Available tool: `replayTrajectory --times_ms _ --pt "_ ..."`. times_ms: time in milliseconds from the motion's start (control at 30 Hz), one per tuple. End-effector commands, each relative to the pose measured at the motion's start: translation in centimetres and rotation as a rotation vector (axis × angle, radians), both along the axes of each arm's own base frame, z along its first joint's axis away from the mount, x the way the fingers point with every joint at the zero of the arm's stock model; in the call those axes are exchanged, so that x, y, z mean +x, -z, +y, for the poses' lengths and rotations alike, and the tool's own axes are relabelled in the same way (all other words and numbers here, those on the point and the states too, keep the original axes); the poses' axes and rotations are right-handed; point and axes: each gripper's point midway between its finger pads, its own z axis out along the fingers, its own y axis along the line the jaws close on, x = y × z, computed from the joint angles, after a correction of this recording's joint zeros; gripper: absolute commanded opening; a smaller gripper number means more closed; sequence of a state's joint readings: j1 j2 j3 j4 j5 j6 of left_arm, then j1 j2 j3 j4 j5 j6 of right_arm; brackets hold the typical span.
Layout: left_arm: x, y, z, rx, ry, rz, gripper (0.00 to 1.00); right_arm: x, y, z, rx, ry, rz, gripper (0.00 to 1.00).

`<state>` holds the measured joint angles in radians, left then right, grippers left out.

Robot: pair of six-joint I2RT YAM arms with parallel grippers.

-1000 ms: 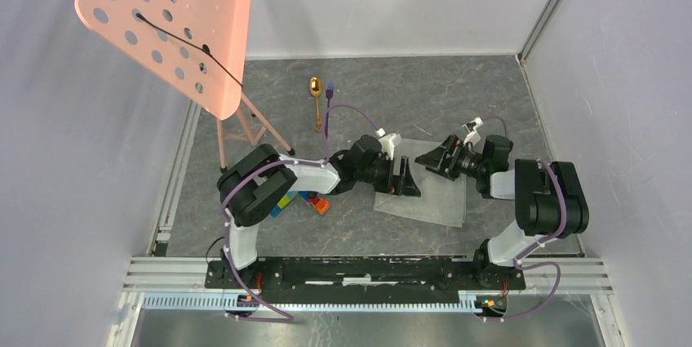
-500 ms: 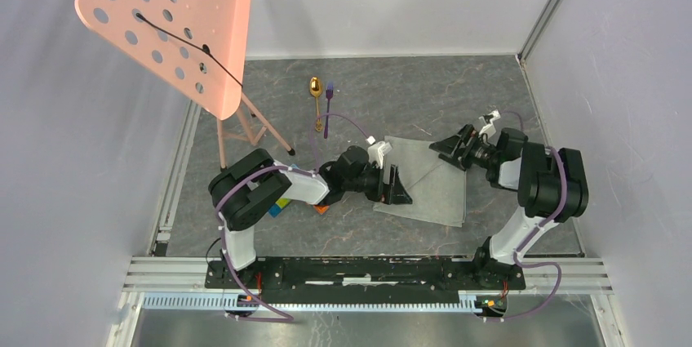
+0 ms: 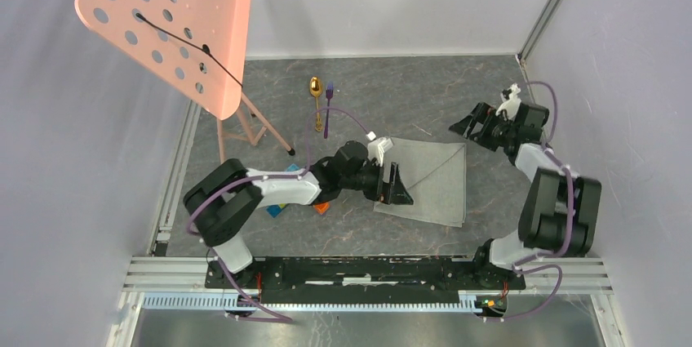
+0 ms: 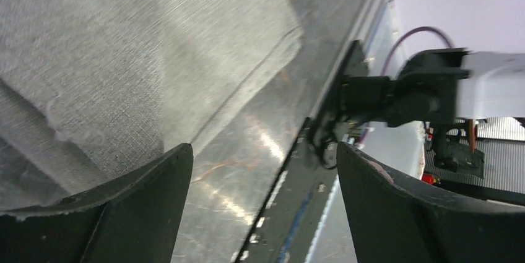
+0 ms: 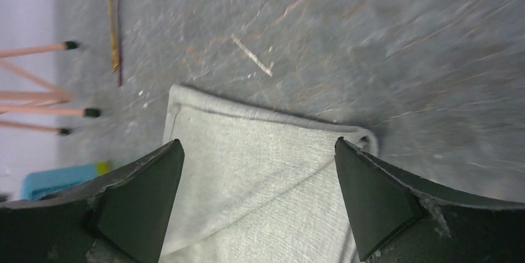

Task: Fold the napkin into a case and place the utensils inside
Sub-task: Smooth out the upper triangle-folded napkin at the center of the board.

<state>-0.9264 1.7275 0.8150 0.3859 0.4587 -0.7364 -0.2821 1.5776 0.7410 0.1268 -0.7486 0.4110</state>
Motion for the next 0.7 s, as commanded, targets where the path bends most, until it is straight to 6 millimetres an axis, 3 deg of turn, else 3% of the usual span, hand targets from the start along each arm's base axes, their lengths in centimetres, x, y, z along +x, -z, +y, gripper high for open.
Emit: replayTrajectory --times_ms 0,67,133,267,400,500,667 --pt "-0.1 -8.5 -0.6 -0.117 0.025 -0.096 0.92 -2.0 -2.5 -2.6 -0.34 0.069 0.061 0.98" --pt "-0.4 -10.7 0.3 -0.136 0.009 -0.135 0.92 -3.3 -2.5 -1.6 -0.384 0.07 0.102 0.98" --pt "-0.5 -11.6 2.0 -0.104 -0.027 -0.181 0.92 -4.8 -2.4 1.4 -0.399 -0.017 0.123 0.98" --pt "-0.4 -10.8 6.8 0.07 -0.131 -0.227 0.94 -8.3 -1.9 7.0 -0.489 -0.167 0.115 0.98" --pt "-1.1 -12.3 9.8 0.079 -0.19 -0.269 0.96 -11.0 -0.7 11.7 -0.487 -0.287 0.104 0.95" --pt "-1.5 -11.9 10.6 0.093 -0.202 -0.258 0.96 -10.4 -1.0 12.6 -0.425 -0.257 0.061 0.9" --pt "-1.3 -8.7 10.8 0.171 -0.242 -0.171 0.89 -7.0 -2.6 14.3 -0.37 -0.227 -0.016 0.74"
